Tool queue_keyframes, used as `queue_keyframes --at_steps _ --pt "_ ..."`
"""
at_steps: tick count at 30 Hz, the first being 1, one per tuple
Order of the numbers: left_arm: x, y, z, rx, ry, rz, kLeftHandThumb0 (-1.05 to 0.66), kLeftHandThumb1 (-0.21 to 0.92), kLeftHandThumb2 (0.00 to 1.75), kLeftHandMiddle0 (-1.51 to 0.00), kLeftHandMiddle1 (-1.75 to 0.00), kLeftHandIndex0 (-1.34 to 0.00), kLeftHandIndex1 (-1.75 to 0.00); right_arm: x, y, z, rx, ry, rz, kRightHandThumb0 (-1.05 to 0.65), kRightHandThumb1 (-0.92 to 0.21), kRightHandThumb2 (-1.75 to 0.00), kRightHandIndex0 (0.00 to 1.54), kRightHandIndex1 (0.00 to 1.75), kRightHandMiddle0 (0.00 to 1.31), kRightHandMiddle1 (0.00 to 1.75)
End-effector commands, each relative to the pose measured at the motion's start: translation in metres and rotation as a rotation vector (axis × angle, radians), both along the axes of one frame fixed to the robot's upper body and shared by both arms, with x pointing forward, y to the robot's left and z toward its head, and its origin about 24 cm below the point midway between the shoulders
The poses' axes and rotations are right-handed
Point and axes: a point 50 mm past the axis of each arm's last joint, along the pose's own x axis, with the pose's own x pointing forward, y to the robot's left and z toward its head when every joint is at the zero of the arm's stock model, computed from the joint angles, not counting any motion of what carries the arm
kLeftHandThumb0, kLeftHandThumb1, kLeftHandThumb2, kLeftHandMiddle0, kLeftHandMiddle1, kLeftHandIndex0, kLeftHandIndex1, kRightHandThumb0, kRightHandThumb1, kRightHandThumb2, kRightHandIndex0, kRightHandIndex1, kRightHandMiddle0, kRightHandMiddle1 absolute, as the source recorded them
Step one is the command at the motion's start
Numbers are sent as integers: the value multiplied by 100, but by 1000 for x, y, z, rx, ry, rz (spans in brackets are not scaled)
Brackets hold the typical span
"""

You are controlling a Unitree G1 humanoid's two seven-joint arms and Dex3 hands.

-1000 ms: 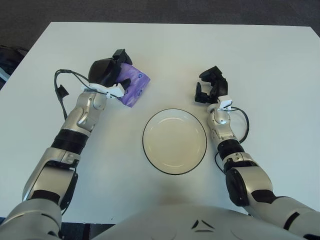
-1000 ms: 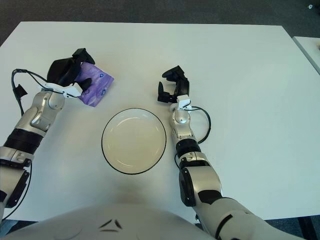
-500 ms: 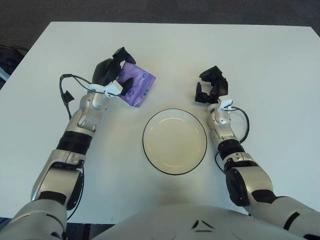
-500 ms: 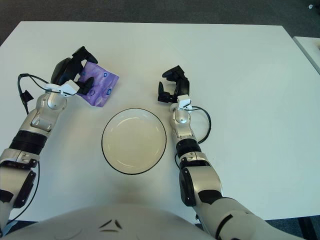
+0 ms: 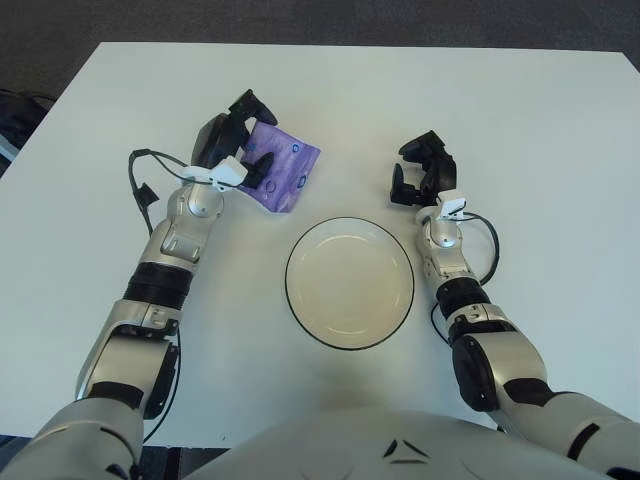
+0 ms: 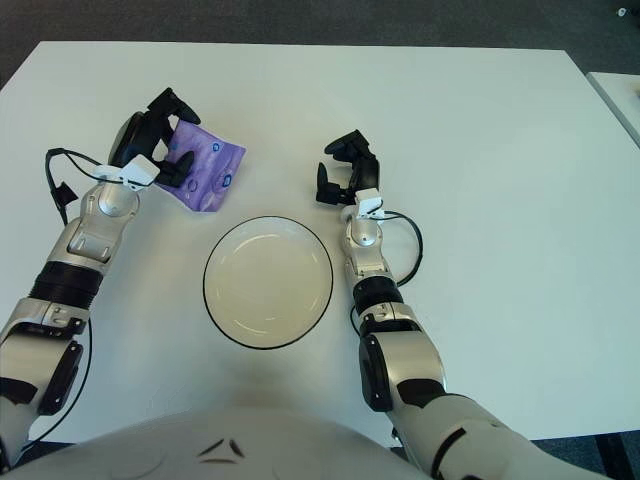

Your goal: Put the tissue paper into the plate.

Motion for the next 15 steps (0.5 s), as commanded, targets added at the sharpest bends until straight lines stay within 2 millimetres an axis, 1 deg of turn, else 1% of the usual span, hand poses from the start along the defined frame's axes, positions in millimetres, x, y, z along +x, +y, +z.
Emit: queue_keyframes --at_steps 1,10,15 --pt "-1 3 5 -64 -13 13 0 8 157 -80 -169 -56 -175 -82 -28 -127 0 586 -89 -1 -22 -136 70 175 57 152" --pt "1 1 16 -99 -42 -5 0 7 158 -81 -168 -57 -175 -82 -27 -127 -7 579 -85 -1 -21 -137 71 175 58 152" --pt "0 1 27 -146 -52 -26 0 7 158 -81 -168 -57 -175 -81 -27 -127 -22 585 -80 -1 -21 -137 71 175 58 151"
